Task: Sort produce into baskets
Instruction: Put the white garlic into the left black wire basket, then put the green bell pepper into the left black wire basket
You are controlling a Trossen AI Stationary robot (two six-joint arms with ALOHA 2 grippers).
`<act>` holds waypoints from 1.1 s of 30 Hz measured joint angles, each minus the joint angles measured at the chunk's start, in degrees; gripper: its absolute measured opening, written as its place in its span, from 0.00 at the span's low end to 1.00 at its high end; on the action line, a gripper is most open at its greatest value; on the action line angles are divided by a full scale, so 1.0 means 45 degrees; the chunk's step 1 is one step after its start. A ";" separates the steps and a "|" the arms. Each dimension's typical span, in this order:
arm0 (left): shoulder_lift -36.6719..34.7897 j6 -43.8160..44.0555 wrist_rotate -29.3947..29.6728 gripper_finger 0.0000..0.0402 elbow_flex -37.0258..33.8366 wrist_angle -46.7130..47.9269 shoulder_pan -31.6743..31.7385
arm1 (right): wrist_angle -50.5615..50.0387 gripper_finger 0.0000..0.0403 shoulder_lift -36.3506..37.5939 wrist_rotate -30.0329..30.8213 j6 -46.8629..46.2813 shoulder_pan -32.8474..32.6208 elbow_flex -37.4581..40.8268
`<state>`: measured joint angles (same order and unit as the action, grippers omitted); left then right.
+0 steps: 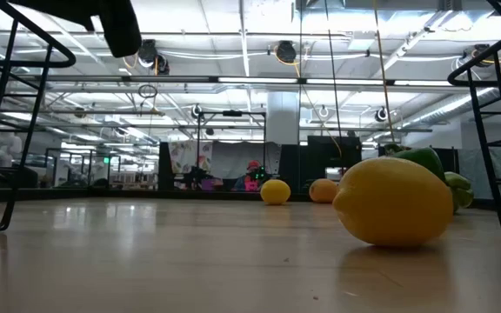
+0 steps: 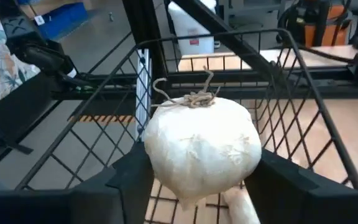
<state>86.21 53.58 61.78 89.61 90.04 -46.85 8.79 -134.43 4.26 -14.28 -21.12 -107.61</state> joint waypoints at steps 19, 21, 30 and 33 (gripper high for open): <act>0.0005 -0.0003 0.0329 0.41 -0.0318 0.0000 0.0000 | -0.6095 0.76 0.3090 -0.0593 0.1139 -0.0006 -0.0015; 0.0005 0.0000 0.0508 0.41 -0.0318 0.0005 0.0017 | -0.8106 0.75 0.4042 0.0595 0.0788 -0.0029 -0.0015; 0.0005 -0.0081 0.0982 0.41 -0.0318 -0.0218 0.0608 | -1.8292 0.70 0.7155 0.7568 -0.2866 -0.0109 0.0020; 0.0005 -0.0097 0.0996 0.41 -0.0318 -0.0218 0.0895 | -2.0120 0.68 0.7810 0.7748 -0.4127 0.0188 0.0391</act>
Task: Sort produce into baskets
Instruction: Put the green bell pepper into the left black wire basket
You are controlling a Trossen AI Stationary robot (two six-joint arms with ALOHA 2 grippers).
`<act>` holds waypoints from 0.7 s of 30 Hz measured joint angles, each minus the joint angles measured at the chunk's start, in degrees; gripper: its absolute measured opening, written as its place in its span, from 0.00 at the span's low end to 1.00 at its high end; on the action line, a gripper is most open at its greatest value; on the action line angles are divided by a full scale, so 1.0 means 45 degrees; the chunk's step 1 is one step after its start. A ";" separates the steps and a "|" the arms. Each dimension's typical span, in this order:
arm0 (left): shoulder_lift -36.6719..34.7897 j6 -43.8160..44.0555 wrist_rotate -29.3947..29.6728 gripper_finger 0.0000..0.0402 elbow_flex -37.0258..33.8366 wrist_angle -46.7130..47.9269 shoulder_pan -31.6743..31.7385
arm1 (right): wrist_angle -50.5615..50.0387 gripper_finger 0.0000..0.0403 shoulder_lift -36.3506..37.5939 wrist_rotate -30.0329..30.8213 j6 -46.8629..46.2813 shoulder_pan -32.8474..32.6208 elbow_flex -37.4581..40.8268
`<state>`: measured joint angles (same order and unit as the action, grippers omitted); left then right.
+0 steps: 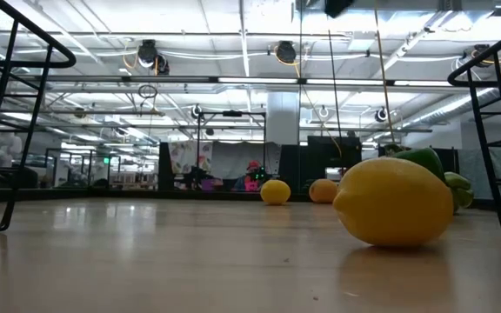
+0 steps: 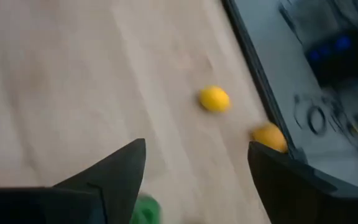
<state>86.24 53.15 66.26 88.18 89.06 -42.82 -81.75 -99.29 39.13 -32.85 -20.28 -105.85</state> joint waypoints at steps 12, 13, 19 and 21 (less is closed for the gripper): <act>0.0000 -0.0010 0.0005 0.41 0.0000 -0.0041 0.0514 | 0.5255 0.63 0.3014 -0.0337 -0.0016 0.0855 0.7327; 0.0000 -0.0010 0.0005 0.41 0.0000 -0.0049 0.0514 | 0.5970 0.64 0.3296 -0.0694 -0.0044 0.0940 0.8006; 0.0000 -0.0005 0.0005 0.41 0.0000 -0.0058 0.0514 | 0.8660 0.65 0.4316 -0.3032 0.0733 0.1359 1.0700; 0.0000 -0.0005 0.0001 0.41 0.0000 -0.0058 0.0514 | 0.9159 0.65 0.4524 -0.3653 0.1264 0.1402 1.1392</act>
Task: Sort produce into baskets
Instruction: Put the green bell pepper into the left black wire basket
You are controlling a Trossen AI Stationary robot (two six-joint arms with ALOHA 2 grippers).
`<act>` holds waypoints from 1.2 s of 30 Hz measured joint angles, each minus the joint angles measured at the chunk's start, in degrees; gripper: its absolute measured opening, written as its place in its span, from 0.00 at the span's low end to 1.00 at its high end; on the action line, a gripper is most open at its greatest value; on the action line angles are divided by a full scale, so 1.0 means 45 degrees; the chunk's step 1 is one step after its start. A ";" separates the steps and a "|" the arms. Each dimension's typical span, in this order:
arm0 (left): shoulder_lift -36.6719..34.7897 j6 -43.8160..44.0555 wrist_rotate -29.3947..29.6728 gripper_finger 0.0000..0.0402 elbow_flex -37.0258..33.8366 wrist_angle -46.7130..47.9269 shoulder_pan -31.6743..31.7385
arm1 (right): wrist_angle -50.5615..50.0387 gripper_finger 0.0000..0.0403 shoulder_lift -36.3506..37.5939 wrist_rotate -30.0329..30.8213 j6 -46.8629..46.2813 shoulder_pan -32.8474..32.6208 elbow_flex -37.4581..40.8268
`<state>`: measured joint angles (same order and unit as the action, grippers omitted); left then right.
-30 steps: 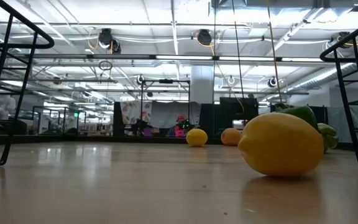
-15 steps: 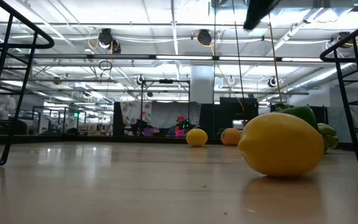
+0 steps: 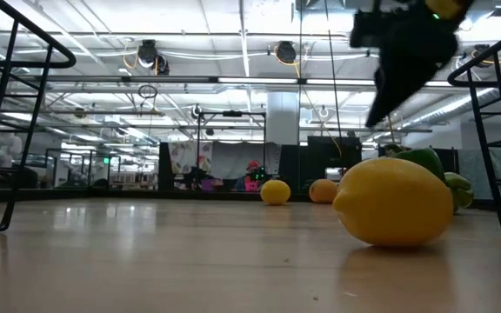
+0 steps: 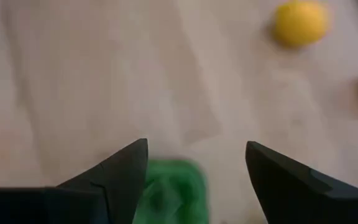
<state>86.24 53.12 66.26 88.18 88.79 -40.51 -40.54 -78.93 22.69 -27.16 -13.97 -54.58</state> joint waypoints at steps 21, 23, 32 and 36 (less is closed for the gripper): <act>0.0000 0.0000 -0.0001 0.41 0.0000 -0.0070 0.0000 | 0.1855 0.49 0.0871 -0.1406 0.0833 0.0475 0.2228; 0.0000 0.0000 -0.0001 0.41 0.0000 -0.0073 0.0003 | 0.1656 0.45 0.0815 -0.1406 0.0595 0.0475 0.2228; 0.0000 0.0000 -0.0001 0.41 0.0000 -0.0068 0.0000 | 0.1642 0.35 0.0819 -0.1411 -0.0020 0.0475 0.2228; 0.0000 0.0000 -0.0001 0.41 0.0000 -0.0073 0.0002 | 0.1632 0.28 0.0819 -0.1411 -0.0182 0.0475 0.2228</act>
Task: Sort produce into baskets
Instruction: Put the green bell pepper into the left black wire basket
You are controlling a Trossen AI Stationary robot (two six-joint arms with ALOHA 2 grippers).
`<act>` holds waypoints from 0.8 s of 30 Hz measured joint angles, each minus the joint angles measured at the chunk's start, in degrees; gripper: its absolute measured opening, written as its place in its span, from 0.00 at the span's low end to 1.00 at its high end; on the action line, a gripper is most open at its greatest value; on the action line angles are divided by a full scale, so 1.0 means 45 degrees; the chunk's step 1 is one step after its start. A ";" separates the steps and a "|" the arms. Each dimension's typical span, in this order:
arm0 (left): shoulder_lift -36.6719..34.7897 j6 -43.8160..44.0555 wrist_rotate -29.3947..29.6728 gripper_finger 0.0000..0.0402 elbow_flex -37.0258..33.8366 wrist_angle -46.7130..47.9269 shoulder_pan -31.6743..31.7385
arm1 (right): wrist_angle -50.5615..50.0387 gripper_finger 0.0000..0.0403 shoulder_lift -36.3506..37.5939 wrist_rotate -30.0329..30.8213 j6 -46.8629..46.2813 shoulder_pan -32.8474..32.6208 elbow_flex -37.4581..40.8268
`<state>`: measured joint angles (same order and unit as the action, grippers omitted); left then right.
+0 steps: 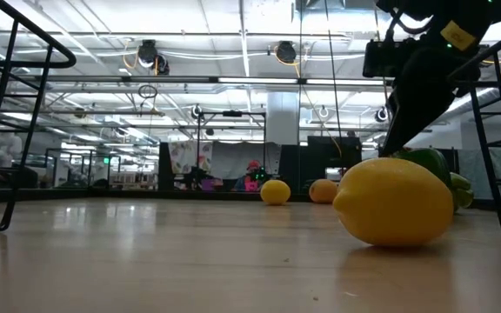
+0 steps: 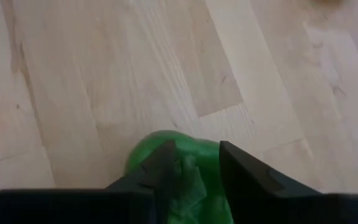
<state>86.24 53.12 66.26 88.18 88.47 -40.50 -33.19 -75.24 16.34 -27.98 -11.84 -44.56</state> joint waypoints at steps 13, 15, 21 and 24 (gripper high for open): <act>0.0000 0.0005 0.0000 0.41 0.0000 -0.0253 0.0002 | 0.0772 0.02 0.0000 -0.0034 -0.0031 0.0000 -0.0038; 0.0000 0.0032 0.0000 0.41 0.0000 -0.0280 0.0033 | 0.0920 0.03 0.0000 -0.0046 0.0002 0.0000 -0.0237; -0.0015 0.0026 -0.0001 0.41 -0.0178 -0.1338 0.0347 | 0.2140 0.02 0.0000 -0.0039 0.0631 -0.0088 -0.1294; -0.0015 -0.0745 -0.0336 0.41 -0.0634 -0.2582 0.0484 | 0.4595 0.02 0.0005 -0.0039 0.1688 -0.0309 -0.1466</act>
<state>86.17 49.77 64.75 85.33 76.85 -38.32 -12.51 -75.22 16.16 -20.38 -13.23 -51.15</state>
